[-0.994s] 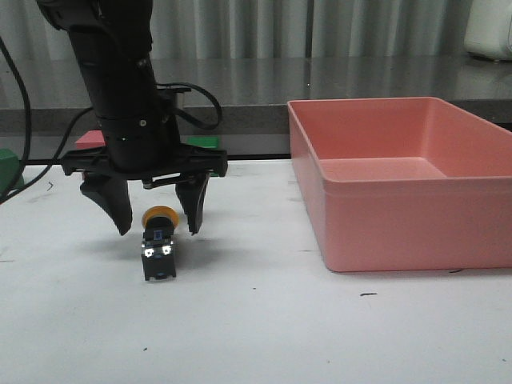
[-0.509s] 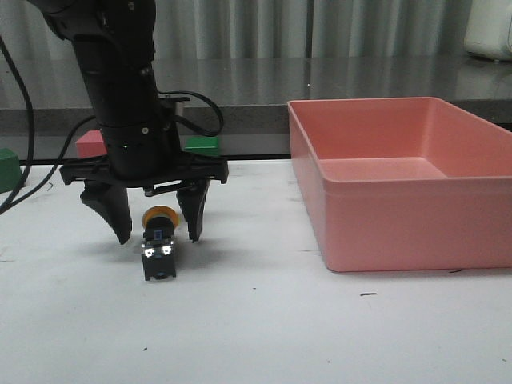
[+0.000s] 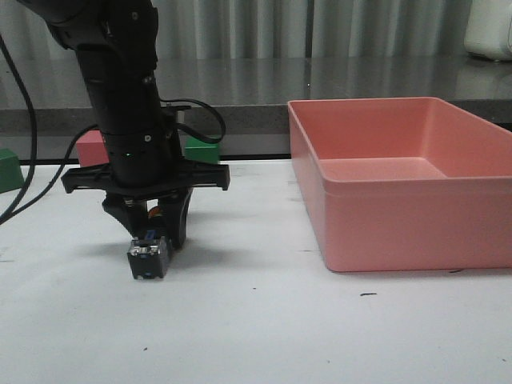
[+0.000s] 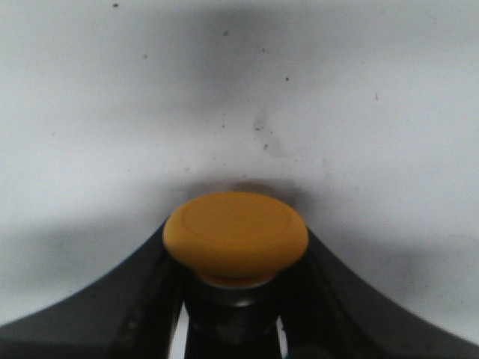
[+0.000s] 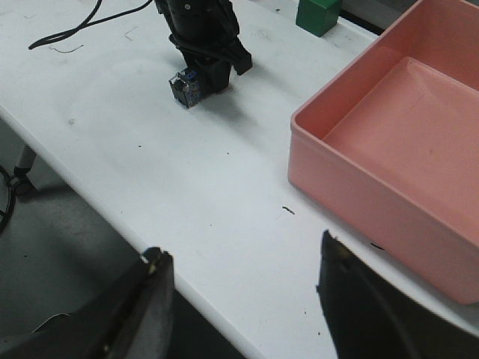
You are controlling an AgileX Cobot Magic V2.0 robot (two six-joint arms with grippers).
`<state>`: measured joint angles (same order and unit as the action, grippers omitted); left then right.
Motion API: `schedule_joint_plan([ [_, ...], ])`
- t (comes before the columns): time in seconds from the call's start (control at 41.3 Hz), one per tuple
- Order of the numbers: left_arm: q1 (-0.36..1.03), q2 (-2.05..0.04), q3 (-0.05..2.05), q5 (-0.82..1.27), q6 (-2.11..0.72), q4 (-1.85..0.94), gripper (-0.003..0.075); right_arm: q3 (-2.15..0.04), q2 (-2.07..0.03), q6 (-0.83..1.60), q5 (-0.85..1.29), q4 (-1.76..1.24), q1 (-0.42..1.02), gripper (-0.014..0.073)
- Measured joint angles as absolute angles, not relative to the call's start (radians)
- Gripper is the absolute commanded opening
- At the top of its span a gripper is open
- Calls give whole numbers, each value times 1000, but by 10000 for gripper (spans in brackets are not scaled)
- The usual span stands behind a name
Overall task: Place and stand button with both arms
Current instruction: 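Lift the button with the left gripper toward the green cube at the table edge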
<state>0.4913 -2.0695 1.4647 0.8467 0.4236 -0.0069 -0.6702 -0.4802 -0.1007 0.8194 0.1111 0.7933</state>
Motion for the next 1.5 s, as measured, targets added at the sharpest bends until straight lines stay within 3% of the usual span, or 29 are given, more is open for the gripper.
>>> schedule_joint_plan([
  [0.364,491,-2070,1465,836,424,27,47,-670,-480,-101,820,111,793,447],
  [0.654,491,-2049,1469,834,372,33,43,-670,-480,-101,820,111,793,447],
  [0.824,482,-1929,1436,813,288,29,43,-670,-480,-101,820,111,793,447],
  [1.236,265,-1537,1014,494,-55,-197,43,-670,-480,-101,820,111,793,447],
  [1.503,248,-1366,720,130,-94,-195,43,-670,-480,-101,820,111,793,447],
])
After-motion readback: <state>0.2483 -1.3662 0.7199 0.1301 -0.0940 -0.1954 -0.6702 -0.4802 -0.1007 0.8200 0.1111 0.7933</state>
